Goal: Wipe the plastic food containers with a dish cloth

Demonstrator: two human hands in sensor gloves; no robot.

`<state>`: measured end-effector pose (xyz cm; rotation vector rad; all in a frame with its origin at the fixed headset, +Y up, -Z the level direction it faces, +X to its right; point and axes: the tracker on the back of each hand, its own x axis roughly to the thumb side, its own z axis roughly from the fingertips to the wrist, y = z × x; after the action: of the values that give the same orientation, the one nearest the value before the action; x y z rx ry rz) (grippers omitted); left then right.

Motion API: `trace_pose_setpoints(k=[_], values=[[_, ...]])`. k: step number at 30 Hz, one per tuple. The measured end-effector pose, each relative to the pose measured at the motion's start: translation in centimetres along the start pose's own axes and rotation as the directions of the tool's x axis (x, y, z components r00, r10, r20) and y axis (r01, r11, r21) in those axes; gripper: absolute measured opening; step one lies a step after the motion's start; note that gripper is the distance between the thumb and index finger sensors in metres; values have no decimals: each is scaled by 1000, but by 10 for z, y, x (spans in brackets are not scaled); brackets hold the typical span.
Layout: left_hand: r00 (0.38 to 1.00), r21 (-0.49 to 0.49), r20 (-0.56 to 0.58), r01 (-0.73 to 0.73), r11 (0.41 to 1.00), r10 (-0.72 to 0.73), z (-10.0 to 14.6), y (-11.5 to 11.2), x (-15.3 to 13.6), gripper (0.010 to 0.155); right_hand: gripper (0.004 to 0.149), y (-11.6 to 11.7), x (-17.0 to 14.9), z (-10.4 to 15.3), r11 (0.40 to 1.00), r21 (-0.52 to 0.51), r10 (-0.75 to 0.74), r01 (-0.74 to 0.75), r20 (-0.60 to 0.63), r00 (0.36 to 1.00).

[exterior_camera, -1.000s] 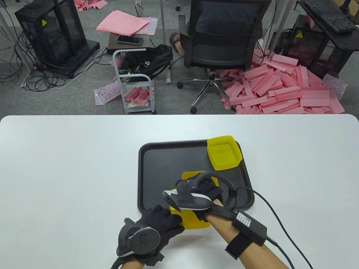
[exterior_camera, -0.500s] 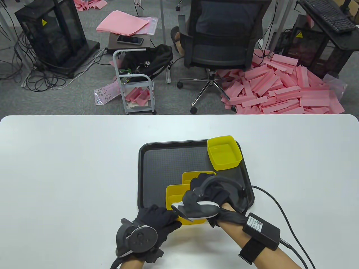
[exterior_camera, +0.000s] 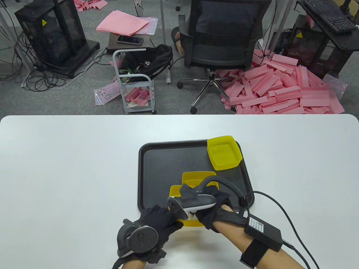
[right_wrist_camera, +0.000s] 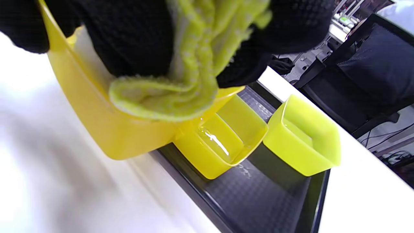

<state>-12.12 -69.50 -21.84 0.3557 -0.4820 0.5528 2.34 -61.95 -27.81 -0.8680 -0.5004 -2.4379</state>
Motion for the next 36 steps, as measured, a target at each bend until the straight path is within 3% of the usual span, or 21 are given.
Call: trace_pose_setpoints(k=[8,11,14,21,24,36], values=[[998,38,31,-49,998,48,1,-1,1,43,48,-8,-6,-8,967,44,-253,253,8,967],[998,87,59,-33,996,28,2,-1,2,44,49,-12,-8,-11,967,-21,-255,255,-3,967],[996,71,71,-53,996,48,2,0,4,43,50,-18,-7,-13,961,-95,-263,260,-20,965],[995,59,86,-47,997,42,2,-2,6,43,52,-35,13,-21,959,-281,-74,37,-124,990],[996,59,87,-38,998,33,2,-2,8,43,52,-37,19,-27,948,-292,71,-128,-196,978],[998,88,63,-24,996,18,3,2,4,45,49,-25,9,-35,913,-293,191,-284,-309,932]])
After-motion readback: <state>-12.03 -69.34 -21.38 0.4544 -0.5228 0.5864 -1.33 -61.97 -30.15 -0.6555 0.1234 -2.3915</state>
